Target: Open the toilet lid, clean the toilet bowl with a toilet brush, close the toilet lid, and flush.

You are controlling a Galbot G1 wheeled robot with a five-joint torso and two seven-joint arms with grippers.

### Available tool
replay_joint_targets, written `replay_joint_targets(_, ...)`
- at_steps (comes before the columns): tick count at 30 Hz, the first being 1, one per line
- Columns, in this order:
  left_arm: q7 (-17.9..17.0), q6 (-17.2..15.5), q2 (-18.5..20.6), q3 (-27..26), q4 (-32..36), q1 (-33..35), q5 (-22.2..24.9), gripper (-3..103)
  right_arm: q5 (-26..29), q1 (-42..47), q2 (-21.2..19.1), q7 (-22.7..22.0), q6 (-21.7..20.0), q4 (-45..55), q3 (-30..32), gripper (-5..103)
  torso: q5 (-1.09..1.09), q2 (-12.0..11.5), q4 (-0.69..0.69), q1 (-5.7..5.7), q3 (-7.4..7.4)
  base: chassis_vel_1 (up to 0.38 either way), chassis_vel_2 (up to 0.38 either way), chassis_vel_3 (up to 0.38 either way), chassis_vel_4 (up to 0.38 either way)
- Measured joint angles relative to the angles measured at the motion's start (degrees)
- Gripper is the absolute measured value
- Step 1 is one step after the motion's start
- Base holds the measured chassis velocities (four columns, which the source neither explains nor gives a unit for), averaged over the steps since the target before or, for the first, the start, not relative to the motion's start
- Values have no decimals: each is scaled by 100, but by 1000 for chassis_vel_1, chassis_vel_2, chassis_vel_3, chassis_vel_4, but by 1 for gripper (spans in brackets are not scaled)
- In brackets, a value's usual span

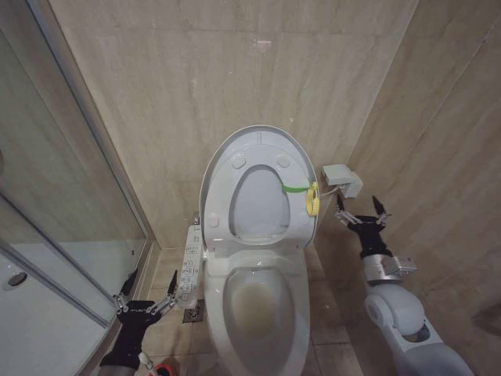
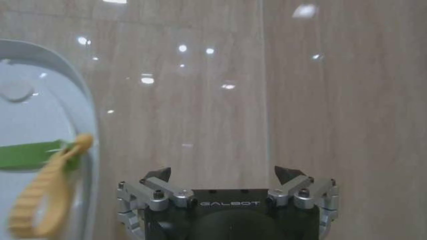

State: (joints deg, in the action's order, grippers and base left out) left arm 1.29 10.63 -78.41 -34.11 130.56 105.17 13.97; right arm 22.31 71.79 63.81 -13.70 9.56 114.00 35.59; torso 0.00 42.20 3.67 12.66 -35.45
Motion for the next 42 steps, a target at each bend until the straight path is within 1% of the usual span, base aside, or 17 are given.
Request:
replay_joint_targets(6,22,16,-21,126,-18,2,-35,100,-12,-163,-140,-49,-2,-127,8,100,1,1,1,-4,1,0,0,0,0)
replay_joint_targets(11,69,48,-30,241,-16,-2,-62,100,8,-686,-329,-47,-59,-484,-178,100,1,2,-2,-3,1,0,0,0,0)
replay_joint_targets(13,75,55,-30,248,-15,-1,-65,100,12,-753,-345,-47,-65,-534,-199,100,1,2,-2,-3,1,0,0,0,0)
replay_joint_targets(15,96,76,-24,292,-12,-3,-77,100,41,-1078,-423,-47,-105,-786,-300,100,1,1,-4,-1,1,0,0,0,0)
replay_joint_targets(17,102,77,-13,310,-12,-8,-78,100,46,-1161,-443,-47,-119,-860,-325,100,0,1,-3,-1,1,0,0,0,0)
replay_joint_targets(20,117,82,19,385,-51,-25,-78,100,51,-1299,-441,-57,-150,-992,-364,100,1,1,0,-1,1,0,0,0,0)
replay_joint_targets(25,129,85,16,437,-71,-35,-78,100,37,-1372,-401,-61,-176,-1064,-407,100,1,1,0,-2,1,0,0,0,0)
replay_joint_targets(36,166,100,14,519,-99,-46,-111,100,8,-1875,-379,25,-175,-1577,-590,100,0,1,-1,-1,0,0,0,0,0)
replay_joint_targets(42,182,110,-23,552,-104,-41,-162,100,20,-2204,-333,51,-171,-1782,-840,100,0,1,-2,-1,0,0,0,0,0)
